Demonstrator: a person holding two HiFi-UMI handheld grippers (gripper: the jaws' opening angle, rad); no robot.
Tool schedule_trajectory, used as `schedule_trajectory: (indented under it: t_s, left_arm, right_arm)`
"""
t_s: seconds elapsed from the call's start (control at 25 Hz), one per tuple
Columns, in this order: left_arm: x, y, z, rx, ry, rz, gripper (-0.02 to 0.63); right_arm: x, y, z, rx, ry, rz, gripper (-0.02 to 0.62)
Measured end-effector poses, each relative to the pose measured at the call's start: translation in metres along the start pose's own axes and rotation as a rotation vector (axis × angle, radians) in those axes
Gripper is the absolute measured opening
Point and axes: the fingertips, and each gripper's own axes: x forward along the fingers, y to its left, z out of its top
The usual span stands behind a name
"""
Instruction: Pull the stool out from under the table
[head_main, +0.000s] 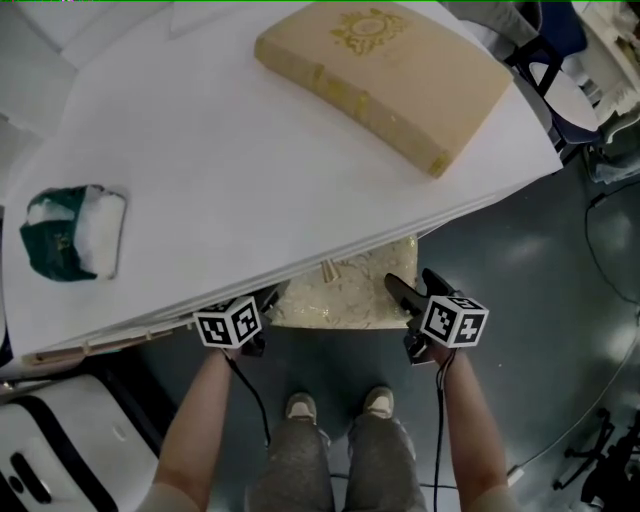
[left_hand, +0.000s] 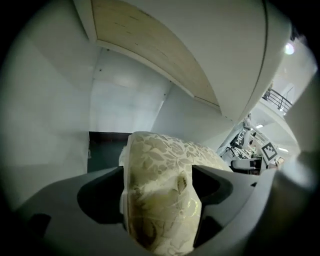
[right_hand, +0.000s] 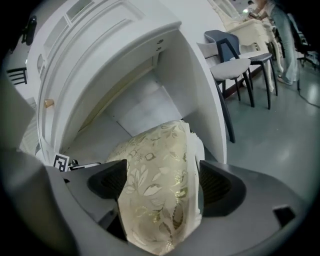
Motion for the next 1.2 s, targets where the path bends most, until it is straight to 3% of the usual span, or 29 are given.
schedule_trajectory:
  t_s: [0.2, 0.36, 0.64, 0.84, 1.2]
  left_arm:
    - [0.016, 0.006, -0.003, -0.037, 0.008, -0.042, 0.437]
    - [0.019, 0.009, -0.005, -0.043, -0.001, -0.07, 0.448]
    - [0.036, 0.011, -0.026, -0.133, 0.016, -0.193, 0.466]
    - [0.021, 0.003, -0.015, -0.105, 0.057, -0.105, 0.466]
    - [-0.005, -0.047, -0.029, -0.098, 0.063, -0.153, 0.466]
  right_arm:
    - [0.019, -0.01, -0.002, 0.011, -0.002, -0.007, 0.457]
    - [0.028, -0.009, -0.006, 0.091, -0.011, 0.037, 0.459]
    - [0.029, -0.009, -0.006, 0.095, -0.009, 0.047, 0.457]
    - [0.017, -0.013, -0.014, 0.121, -0.021, 0.042, 0.448]
    - [-0.047, -0.015, -0.022, 0.103, -0.021, -0.006, 0.439]
